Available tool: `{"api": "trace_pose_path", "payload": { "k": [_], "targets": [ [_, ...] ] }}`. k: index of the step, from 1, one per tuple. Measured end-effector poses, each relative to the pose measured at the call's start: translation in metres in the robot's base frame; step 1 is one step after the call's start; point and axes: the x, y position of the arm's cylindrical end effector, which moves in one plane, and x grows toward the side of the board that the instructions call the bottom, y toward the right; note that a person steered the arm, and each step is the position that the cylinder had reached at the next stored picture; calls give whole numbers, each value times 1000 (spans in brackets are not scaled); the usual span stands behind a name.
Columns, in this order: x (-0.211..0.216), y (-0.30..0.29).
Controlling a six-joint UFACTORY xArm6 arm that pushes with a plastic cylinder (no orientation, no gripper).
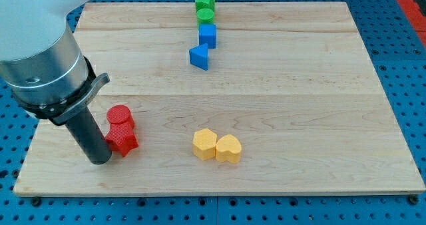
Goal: Place the red star at the bottom of the red circle
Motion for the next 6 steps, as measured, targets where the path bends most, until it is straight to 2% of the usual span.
{"api": "trace_pose_path", "payload": {
  "k": [1, 2, 3, 6],
  "targets": [
    [40, 36],
    [38, 69],
    [19, 46],
    [1, 38]
  ]
}}
